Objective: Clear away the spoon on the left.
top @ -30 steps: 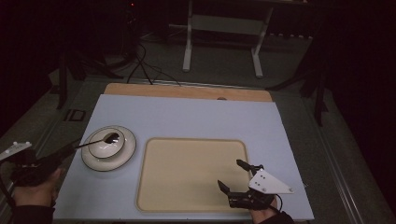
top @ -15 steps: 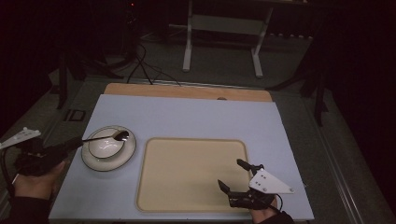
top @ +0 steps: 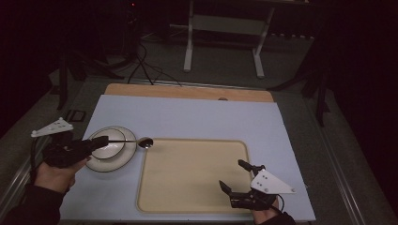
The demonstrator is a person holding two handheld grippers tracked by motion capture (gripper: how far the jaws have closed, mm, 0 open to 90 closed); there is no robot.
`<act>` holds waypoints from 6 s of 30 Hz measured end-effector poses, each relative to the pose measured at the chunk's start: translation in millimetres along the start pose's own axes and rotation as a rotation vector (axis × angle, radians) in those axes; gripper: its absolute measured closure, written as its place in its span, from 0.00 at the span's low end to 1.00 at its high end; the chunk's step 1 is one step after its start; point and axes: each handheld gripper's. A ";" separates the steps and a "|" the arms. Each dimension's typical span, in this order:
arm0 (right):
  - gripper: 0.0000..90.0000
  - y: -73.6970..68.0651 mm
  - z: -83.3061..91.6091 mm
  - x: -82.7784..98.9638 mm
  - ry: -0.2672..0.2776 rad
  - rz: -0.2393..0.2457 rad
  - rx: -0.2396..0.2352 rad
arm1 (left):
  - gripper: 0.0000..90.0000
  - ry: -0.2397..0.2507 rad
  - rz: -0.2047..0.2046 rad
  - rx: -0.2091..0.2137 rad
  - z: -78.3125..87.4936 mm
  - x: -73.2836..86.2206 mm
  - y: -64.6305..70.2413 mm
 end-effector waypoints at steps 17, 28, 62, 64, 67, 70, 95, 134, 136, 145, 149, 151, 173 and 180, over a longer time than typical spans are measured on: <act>0.15 -0.7 -1.5 0.9 -0.007 0.002 -0.011 | 1.00 -0.162 -0.116 0.151 -46.6 -16.9 19.1; 0.15 -0.3 0.2 1.5 -0.009 0.002 -0.010 | 0.99 -0.259 -0.179 0.210 -65.2 -30.1 27.5; 0.15 0.3 0.0 3.0 -0.016 -0.006 -0.019 | 0.99 -0.681 -0.303 0.414 -138.0 -37.7 52.8; 0.15 0.4 0.2 3.0 -0.016 -0.006 -0.019 | 0.99 -0.697 -0.301 0.425 -142.2 -36.5 51.7; 0.15 0.8 0.3 3.0 -0.015 -0.006 -0.018 | 0.99 -0.714 -0.294 0.439 -148.3 -34.9 50.2; 0.15 0.8 -0.1 3.3 -0.018 -0.005 -0.018 | 0.99 -0.729 -0.284 0.453 -154.5 -34.7 48.0; 0.15 1.2 -0.6 3.4 -0.020 -0.008 -0.029 | 0.93 -0.530 -0.163 0.408 -207.6 -29.0 32.2; 0.15 3.7 -1.3 4.4 -0.019 -0.022 -0.033 | 0.84 -0.382 0.000 0.213 -281.3 17.8 2.5; 0.15 3.7 -1.3 4.5 -0.019 -0.021 -0.034 | 0.84 -0.383 -0.002 0.196 -282.3 19.0 2.1; 0.15 3.5 -1.8 4.5 -0.021 -0.020 -0.037 | 0.84 -0.369 -0.005 0.150 -286.1 23.4 0.4; 0.15 3.6 -2.2 4.7 -0.023 -0.021 -0.038 | 0.79 -0.363 -0.015 0.135 -286.8 23.4 0.1; 0.15 3.5 -2.3 4.8 -0.023 -0.021 -0.040 | 0.79 -0.354 -0.008 0.129 -287.1 23.3 -0.2; 0.15 5.0 -1.8 5.1 -0.020 -0.032 -0.028 | 0.47 -0.322 -0.071 0.122 -259.9 7.4 25.0; 0.15 5.1 -1.6 5.1 -0.018 -0.033 -0.027 | 0.17 -0.302 -0.071 0.198 -246.5 1.4 29.7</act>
Point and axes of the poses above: each handheld gripper's, and its own axes: z roughly backward along the jaws, x roughly out of its underside, y roughly to its right, and after that the axes turned 11 degrees about x, right-handed
